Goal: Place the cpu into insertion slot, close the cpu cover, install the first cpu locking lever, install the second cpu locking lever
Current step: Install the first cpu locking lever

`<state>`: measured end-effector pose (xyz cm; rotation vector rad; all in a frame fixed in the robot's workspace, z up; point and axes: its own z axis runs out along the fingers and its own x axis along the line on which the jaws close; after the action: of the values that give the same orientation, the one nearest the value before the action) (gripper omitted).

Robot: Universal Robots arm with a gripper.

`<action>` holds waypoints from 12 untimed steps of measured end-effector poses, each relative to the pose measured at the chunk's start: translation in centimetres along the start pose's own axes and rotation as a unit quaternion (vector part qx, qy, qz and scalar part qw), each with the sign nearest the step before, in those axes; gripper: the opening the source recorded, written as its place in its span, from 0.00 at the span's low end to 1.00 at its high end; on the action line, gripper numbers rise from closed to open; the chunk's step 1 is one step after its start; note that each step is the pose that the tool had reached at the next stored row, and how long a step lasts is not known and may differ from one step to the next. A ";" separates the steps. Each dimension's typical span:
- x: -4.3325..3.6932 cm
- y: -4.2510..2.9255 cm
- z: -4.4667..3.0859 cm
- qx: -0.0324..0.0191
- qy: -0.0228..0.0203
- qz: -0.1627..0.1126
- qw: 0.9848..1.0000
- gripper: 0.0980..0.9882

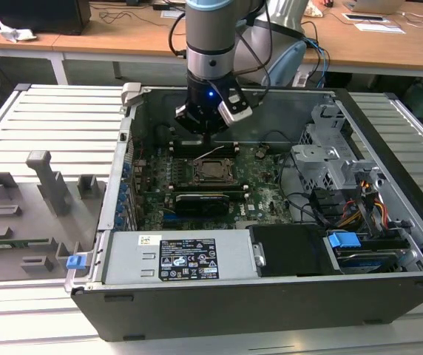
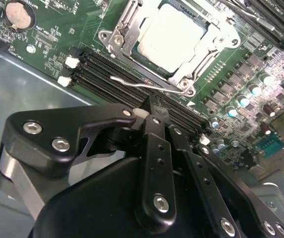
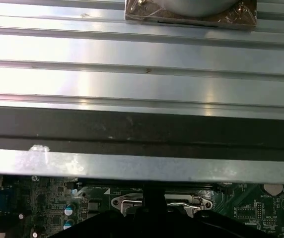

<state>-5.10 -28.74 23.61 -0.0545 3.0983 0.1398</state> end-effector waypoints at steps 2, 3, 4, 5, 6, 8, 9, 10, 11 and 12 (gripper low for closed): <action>-0.22 -0.03 0.25 0.000 0.000 0.000 1.000 0.01; -0.26 -0.04 0.35 0.000 0.000 0.000 1.000 0.01; -0.31 -0.05 0.42 0.000 0.000 0.000 1.000 0.01; -0.40 -0.04 0.50 0.000 0.000 0.000 1.000 0.01; -0.48 -0.03 0.55 0.000 0.000 0.000 1.000 0.01; -0.84 -0.01 0.67 0.000 0.000 0.000 1.000 0.01; -0.87 -0.01 0.70 0.000 0.000 0.000 1.000 0.01; -0.89 -0.01 0.74 0.000 0.000 0.000 1.000 0.01; -0.94 -0.01 0.79 0.000 0.000 0.000 1.000 0.01; -0.98 -0.01 0.82 0.000 0.000 0.000 1.000 0.01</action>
<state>-4.09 -28.64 22.83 -0.0545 3.0985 0.1387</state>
